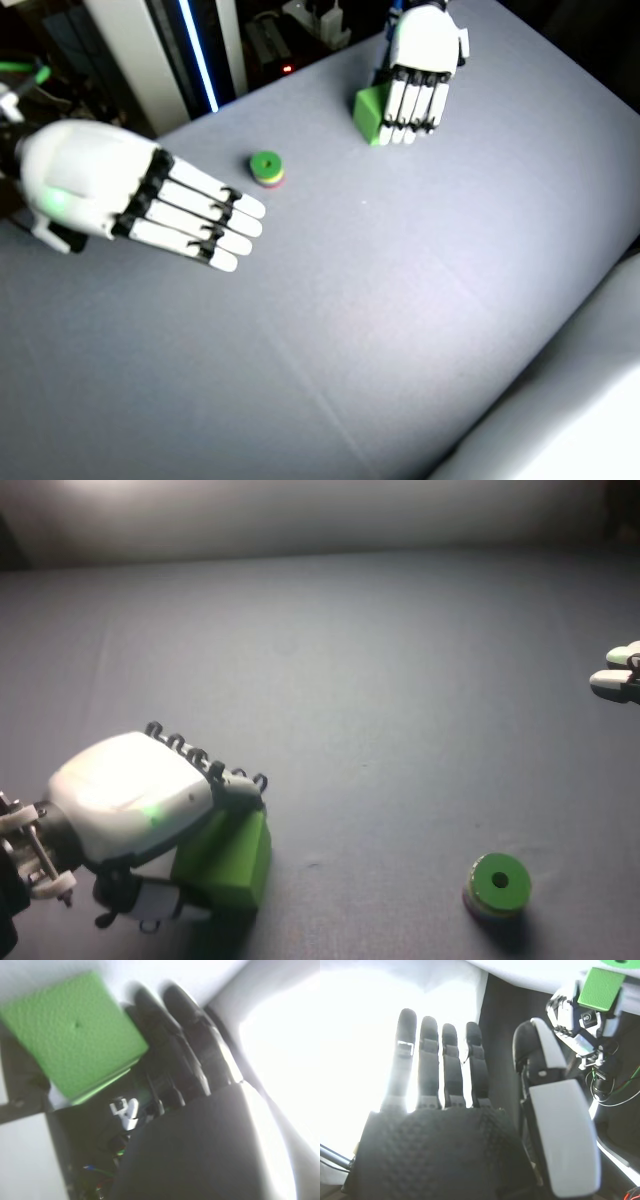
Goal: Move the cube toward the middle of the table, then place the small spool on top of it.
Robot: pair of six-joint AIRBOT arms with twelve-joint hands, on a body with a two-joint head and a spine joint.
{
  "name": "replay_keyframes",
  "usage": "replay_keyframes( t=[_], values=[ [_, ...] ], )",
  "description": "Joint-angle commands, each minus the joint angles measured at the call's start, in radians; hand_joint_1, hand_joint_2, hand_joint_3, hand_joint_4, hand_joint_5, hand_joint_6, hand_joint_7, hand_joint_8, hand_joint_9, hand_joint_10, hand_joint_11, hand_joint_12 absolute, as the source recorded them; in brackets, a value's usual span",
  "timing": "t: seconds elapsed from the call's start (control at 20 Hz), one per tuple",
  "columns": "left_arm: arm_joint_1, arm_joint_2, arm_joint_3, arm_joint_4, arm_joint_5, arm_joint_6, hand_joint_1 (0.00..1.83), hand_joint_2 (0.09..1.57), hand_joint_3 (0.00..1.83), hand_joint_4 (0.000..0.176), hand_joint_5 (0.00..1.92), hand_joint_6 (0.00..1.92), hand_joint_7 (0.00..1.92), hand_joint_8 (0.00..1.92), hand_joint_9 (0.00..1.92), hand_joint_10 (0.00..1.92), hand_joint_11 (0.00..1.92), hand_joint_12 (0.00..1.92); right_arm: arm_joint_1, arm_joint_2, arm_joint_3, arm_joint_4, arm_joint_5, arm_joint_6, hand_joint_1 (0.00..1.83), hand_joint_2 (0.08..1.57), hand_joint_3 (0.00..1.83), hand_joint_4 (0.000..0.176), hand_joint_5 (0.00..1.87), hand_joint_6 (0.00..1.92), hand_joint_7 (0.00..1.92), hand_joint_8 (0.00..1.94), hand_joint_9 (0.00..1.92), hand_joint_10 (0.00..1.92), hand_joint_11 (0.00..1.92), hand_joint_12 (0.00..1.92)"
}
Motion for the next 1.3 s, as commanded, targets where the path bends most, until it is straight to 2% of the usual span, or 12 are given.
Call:
replay_keyframes(
  t=[0.0, 0.1, 0.25, 0.3, 0.35, 0.6, 0.75, 0.85, 1.0, 1.15, 1.2, 1.25],
  values=[
    [-0.022, -0.01, 0.007, 0.006, -0.14, 0.0, 1.25, 1.15, 0.0, 0.0, 0.92, 0.85, 0.94, 1.28, 0.93, 0.86, 0.79, 1.27, 0.008, 0.001, 0.005, 0.018, 0.114, 0.006, 0.71, 1.31, 0.0, 0.0, 0.39, 0.0, 0.28, 0.0, 0.33, 0.0, 0.18, 0.64],
    [-0.073, -0.028, 0.037, 0.006, -0.148, -0.012, 1.26, 1.12, 0.0, 0.0, 0.98, 0.76, 0.98, 1.22, 1.02, 0.65, 0.82, 1.14, 0.008, -0.001, 0.007, 0.018, 0.113, 0.006, 0.7, 1.32, 0.0, 0.0, 0.37, 0.0, 0.26, 0.0, 0.3, 0.0, 0.13, 0.7],
    [-0.151, -0.089, 0.12, 0.007, -0.125, -0.066, 1.25, 1.15, 0.0, 0.0, 0.99, 0.64, 0.89, 1.39, 1.04, 1.3, 1.02, 1.58, 0.009, -0.007, 0.014, 0.018, 0.113, 0.006, 0.71, 1.31, 0.0, 0.0, 0.39, 0.01, 0.26, 0.0, 0.28, 0.0, 0.07, 0.69],
    [-0.167, -0.104, 0.139, 0.011, -0.114, -0.079, 1.26, 1.12, 0.0, 0.0, 0.97, 0.76, 0.98, 1.2, 1.04, 0.92, 0.95, 1.27, 0.009, -0.009, 0.015, 0.018, 0.113, 0.006, 0.75, 1.3, 0.0, 0.0, 0.42, 0.01, 0.29, 0.01, 0.31, 0.01, 0.09, 0.7],
    [-0.188, -0.123, 0.161, 0.015, -0.096, -0.09, 1.36, 1.1, 0.01, 0.0, 0.94, 0.83, 0.95, 1.07, 1.02, 1.08, 0.93, 1.1, 0.012, -0.01, 0.017, 0.018, 0.113, 0.006, 0.73, 1.31, 0.0, 0.0, 0.43, 0.0, 0.32, 0.0, 0.34, 0.01, 0.13, 0.7],
    [-0.314, -0.259, 0.311, 0.027, 0.091, -0.091, 1.38, 1.12, 0.0, 0.0, 0.92, 0.75, 0.95, 1.06, 0.93, 1.28, 0.84, 1.03, 0.03, -0.027, 0.031, 0.017, 0.113, 0.006, 0.85, 1.35, 0.0, 0.0, 0.45, 0.0, 0.46, 0.0, 0.52, 0.0, 0.39, 0.56],
    [-0.349, -0.323, 0.378, 0.025, 0.163, -0.091, 1.38, 1.13, 0.0, 0.0, 1.0, 0.57, 0.92, 1.15, 0.89, 1.33, 0.82, 1.02, 0.046, -0.036, 0.039, 0.005, 0.113, 0.006, 0.65, 1.42, 0.0, 0.0, 0.33, 0.0, 0.41, 0.0, 0.45, 0.0, 0.22, 0.67],
    [-0.362, -0.355, 0.404, 0.022, 0.182, -0.091, 1.3, 1.08, 0.0, 0.0, 1.15, 0.38, 1.03, 1.12, 1.02, 0.85, 0.83, 1.12, 0.049, -0.041, 0.044, 0.003, 0.113, 0.006, 0.64, 1.43, 0.0, 0.0, 0.33, 0.0, 0.4, 0.0, 0.43, 0.0, 0.19, 0.68],
    [-0.369, -0.38, 0.419, 0.023, 0.189, -0.092, 1.27, 1.08, 0.0, 0.0, 1.2, 0.3, 1.01, 1.18, 0.94, 0.9, 0.64, 1.44, 0.052, -0.044, 0.047, 0.002, 0.113, 0.007, 0.64, 1.43, 0.0, 0.0, 0.32, 0.0, 0.39, 0.0, 0.44, 0.0, 0.19, 0.66],
    [-0.361, -0.382, 0.418, 0.022, 0.191, -0.094, 0.97, 0.99, 0.0, 0.0, 0.67, 0.0, 0.71, 0.27, 0.58, 0.69, 0.29, 1.45, 0.056, -0.045, 0.048, -0.002, 0.113, 0.008, 0.64, 1.43, 0.0, 0.0, 0.28, 0.0, 0.35, 0.0, 0.4, 0.0, 0.17, 0.65],
    [-0.36, -0.382, 0.418, 0.022, 0.19, -0.094, 0.92, 0.97, 0.0, 0.017, 0.54, 0.0, 0.63, 0.1, 0.52, 0.47, 0.25, 1.28, 0.056, -0.045, 0.048, -0.002, 0.113, 0.008, 0.6, 1.44, 0.0, 0.0, 0.27, 0.0, 0.35, 0.0, 0.39, 0.0, 0.17, 0.64],
    [-0.36, -0.382, 0.417, 0.022, 0.188, -0.096, 0.87, 0.96, 0.0, 0.079, 0.41, 0.0, 0.52, 0.02, 0.52, 0.26, 0.23, 1.15, 0.056, -0.045, 0.048, -0.002, 0.113, 0.01, 0.63, 1.43, 0.0, 0.0, 0.27, 0.0, 0.36, 0.0, 0.4, 0.0, 0.18, 0.63]
  ],
)
